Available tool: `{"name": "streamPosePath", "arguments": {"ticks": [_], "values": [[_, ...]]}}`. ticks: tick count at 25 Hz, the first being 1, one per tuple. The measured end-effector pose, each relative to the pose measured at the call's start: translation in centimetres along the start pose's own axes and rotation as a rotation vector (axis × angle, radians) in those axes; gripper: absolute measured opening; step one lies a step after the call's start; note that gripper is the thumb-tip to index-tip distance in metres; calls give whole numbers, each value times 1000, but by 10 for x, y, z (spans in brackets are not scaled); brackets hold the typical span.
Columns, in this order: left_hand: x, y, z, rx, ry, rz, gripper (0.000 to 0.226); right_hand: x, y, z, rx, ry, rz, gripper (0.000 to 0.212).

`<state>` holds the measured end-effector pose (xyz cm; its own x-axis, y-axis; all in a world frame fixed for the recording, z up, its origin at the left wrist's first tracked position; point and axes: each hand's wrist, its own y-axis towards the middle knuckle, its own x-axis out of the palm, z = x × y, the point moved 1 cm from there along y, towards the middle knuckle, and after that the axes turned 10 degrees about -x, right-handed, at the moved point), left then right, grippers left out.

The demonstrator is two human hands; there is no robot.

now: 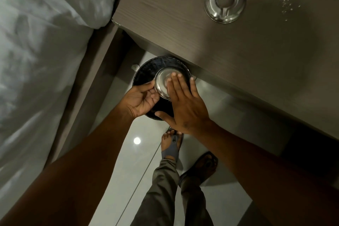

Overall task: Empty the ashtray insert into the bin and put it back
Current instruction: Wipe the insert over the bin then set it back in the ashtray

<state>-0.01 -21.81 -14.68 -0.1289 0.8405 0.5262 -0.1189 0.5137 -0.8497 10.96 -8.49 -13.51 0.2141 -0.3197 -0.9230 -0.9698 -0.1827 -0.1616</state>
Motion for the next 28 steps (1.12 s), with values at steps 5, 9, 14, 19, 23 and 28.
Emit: {"name": "streamPosePath", "arguments": {"ticks": [5,9,14,19,23,28], "values": [[5,1,2,-17,41,-19,20,-3,-2,-4,7,4,16,108],[0,-3,1,-41,63,33,24,-2,-1,-5,26,4,108,109],[-6,0,-4,-63,107,6,34,-10,-5,-8,-22,71,-73,107],[-25,6,6,-107,121,95,36,-84,-38,94,156,-115,402,94],[-26,10,6,-92,152,144,36,-113,-83,217,652,-167,164,102],[-11,3,7,-66,183,129,49,-95,-104,257,756,-104,151,112]]}}
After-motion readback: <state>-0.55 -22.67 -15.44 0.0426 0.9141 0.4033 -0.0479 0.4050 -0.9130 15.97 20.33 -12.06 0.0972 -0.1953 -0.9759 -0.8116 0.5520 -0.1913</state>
